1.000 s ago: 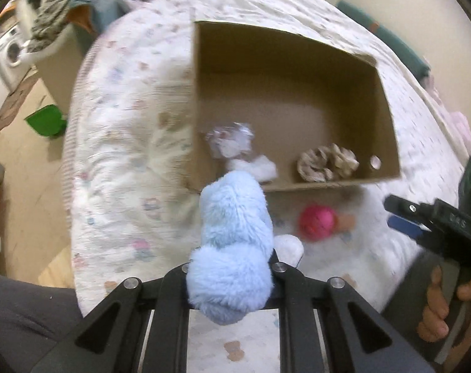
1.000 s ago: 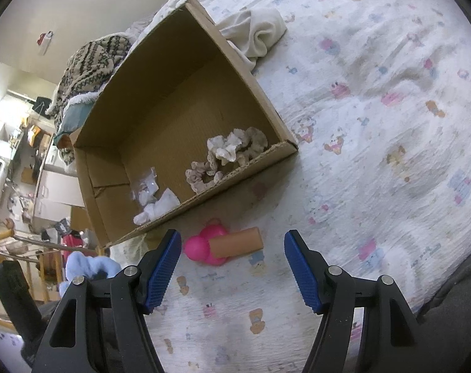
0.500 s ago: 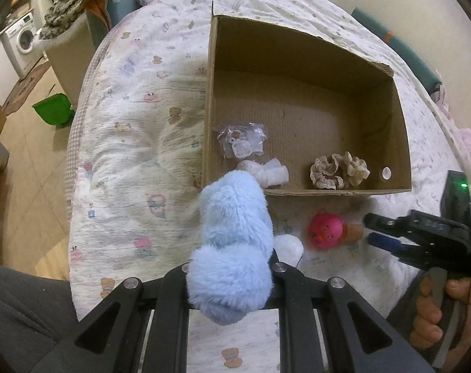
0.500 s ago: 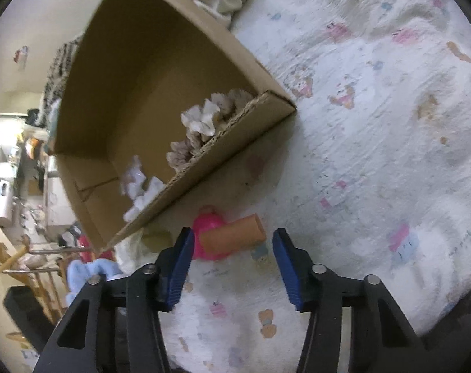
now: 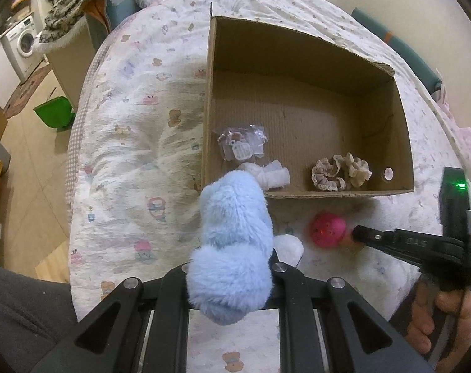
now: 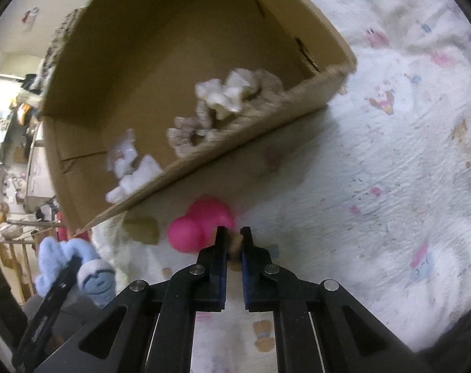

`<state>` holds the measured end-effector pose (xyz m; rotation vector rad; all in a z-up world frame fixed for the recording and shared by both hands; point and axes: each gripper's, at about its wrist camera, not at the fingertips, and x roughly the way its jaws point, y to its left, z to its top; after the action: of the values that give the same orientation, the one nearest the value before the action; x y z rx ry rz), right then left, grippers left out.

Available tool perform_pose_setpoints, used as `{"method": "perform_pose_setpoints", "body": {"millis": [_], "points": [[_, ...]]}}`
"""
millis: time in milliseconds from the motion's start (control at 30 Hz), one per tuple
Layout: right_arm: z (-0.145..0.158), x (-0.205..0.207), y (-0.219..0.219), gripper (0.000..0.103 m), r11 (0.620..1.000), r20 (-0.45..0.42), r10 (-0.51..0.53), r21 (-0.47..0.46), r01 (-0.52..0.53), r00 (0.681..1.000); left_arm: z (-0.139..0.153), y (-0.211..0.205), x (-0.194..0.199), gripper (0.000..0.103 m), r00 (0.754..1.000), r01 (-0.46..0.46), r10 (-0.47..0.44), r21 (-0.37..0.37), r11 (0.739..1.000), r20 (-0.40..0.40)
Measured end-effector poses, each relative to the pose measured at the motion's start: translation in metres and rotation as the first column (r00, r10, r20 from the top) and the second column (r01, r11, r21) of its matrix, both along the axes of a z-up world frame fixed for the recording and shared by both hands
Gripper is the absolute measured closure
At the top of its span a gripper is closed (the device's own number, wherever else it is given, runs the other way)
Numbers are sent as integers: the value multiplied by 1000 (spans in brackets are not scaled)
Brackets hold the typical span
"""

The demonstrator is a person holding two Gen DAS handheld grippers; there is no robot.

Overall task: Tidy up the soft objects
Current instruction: 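Carry the plush toy over the box with the left tool while the right tool closes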

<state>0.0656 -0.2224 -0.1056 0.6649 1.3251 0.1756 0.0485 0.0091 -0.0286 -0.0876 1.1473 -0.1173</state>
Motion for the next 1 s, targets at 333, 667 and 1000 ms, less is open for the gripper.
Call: {"method": "perform_pose_setpoints", "body": {"millis": [333, 667, 1000], "points": [[51, -30, -21, 94, 999, 144, -30, 21, 28, 989, 5, 8, -2, 89, 999, -30, 30, -4, 1000, 22], [111, -57, -52, 94, 995, 381, -68, 94, 35, 922, 29, 18, -11, 89, 991, -60, 59, 0, 998, 120], [150, -38, -59, 94, 995, 492, -73, 100, 27, 868, 72, 19, 4, 89, 976, -51, 53, -13, 999, 211]]}}
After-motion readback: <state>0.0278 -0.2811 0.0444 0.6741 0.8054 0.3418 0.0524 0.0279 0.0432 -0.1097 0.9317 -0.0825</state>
